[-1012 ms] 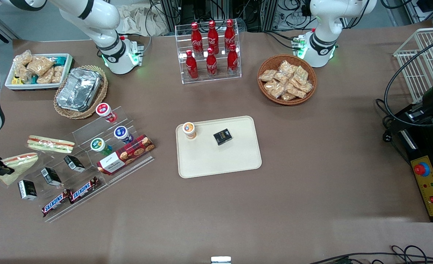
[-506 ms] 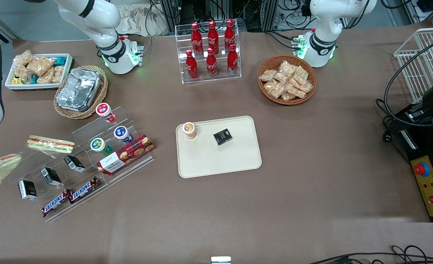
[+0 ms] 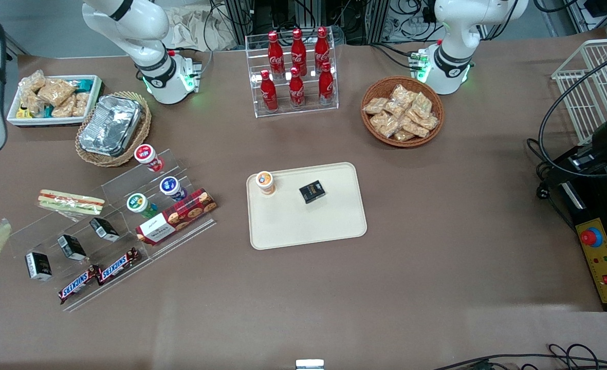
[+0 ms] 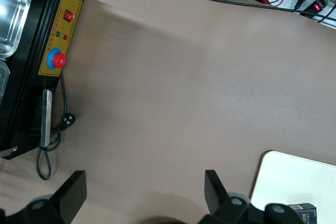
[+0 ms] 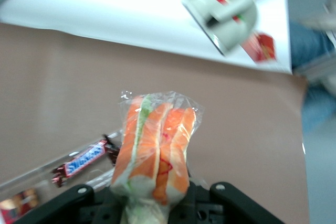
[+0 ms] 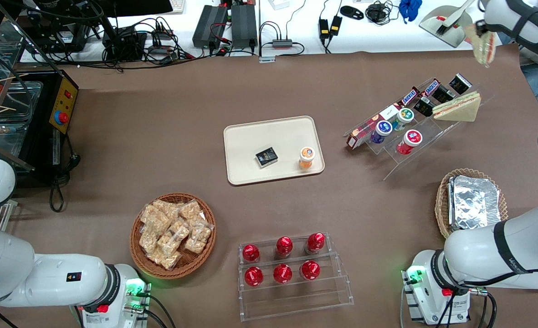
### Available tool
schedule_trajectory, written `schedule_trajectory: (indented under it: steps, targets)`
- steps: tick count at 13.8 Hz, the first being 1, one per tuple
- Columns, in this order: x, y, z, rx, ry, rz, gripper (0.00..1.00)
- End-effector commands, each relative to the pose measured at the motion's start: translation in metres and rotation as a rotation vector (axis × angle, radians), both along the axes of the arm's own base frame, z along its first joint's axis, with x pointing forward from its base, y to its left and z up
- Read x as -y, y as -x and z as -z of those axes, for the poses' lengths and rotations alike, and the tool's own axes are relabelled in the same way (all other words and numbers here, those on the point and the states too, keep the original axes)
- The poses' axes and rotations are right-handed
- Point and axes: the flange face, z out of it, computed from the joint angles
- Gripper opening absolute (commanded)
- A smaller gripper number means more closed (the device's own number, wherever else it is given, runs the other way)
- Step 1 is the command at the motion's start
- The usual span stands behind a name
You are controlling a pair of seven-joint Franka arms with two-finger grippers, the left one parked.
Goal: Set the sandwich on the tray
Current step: 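Lift the sandwich and carry it toward the cream tray, then lower the sandwich onto the tray beside the black tissue pack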
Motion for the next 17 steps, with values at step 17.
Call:
schedule_trajectory:
  steps: [17]
  targets:
    - [-0.495,0.076,0.113,-0.277,0.088,-0.927,0.07]
